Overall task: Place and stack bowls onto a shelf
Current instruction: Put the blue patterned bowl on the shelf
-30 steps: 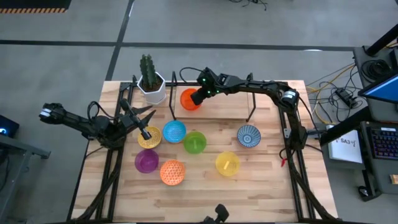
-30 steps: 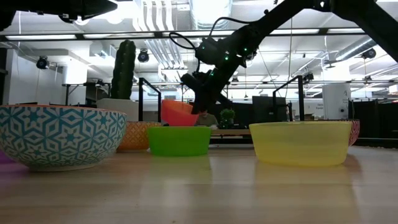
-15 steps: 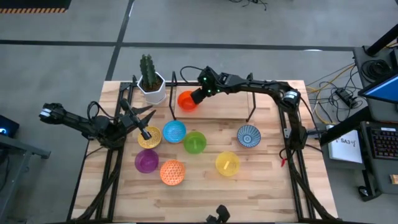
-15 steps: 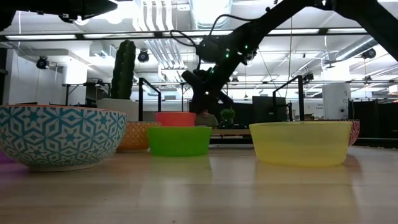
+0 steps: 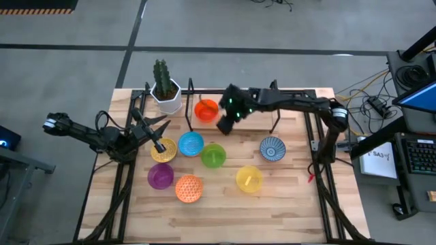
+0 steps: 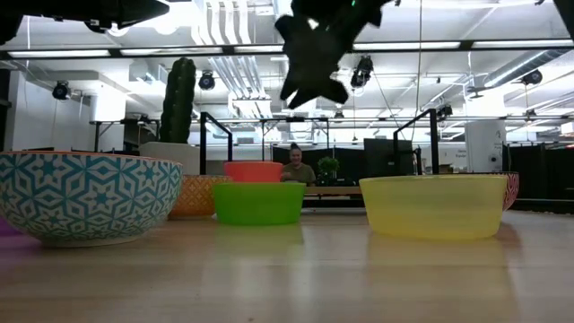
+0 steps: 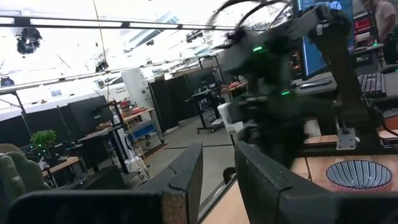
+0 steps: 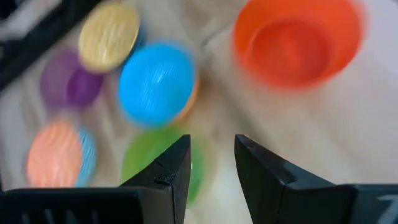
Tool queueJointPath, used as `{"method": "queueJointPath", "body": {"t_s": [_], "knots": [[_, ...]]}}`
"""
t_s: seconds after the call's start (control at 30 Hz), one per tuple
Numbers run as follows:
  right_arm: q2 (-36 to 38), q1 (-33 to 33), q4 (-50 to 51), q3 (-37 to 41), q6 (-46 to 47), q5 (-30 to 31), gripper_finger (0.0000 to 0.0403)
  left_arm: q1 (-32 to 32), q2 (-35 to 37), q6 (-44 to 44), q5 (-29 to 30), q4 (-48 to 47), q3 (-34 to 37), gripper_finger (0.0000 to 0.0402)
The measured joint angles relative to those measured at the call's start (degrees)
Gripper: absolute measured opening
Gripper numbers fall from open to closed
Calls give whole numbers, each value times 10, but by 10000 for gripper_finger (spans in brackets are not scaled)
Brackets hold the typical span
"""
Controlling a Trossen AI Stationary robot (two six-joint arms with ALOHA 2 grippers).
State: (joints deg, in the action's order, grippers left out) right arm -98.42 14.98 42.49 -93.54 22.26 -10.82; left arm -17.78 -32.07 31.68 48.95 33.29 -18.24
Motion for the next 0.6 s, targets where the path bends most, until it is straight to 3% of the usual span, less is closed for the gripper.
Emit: {"method": "queueJointPath", "body": {"t_s": [0.2, 0.6], "knots": [[8, -81, 103, 2, 73, 7, 114, 0, 0, -5, 0, 1, 0, 77], [4, -166, 321, 16, 265, 116, 114, 0, 0, -6, 0, 2, 0, 77]]}}
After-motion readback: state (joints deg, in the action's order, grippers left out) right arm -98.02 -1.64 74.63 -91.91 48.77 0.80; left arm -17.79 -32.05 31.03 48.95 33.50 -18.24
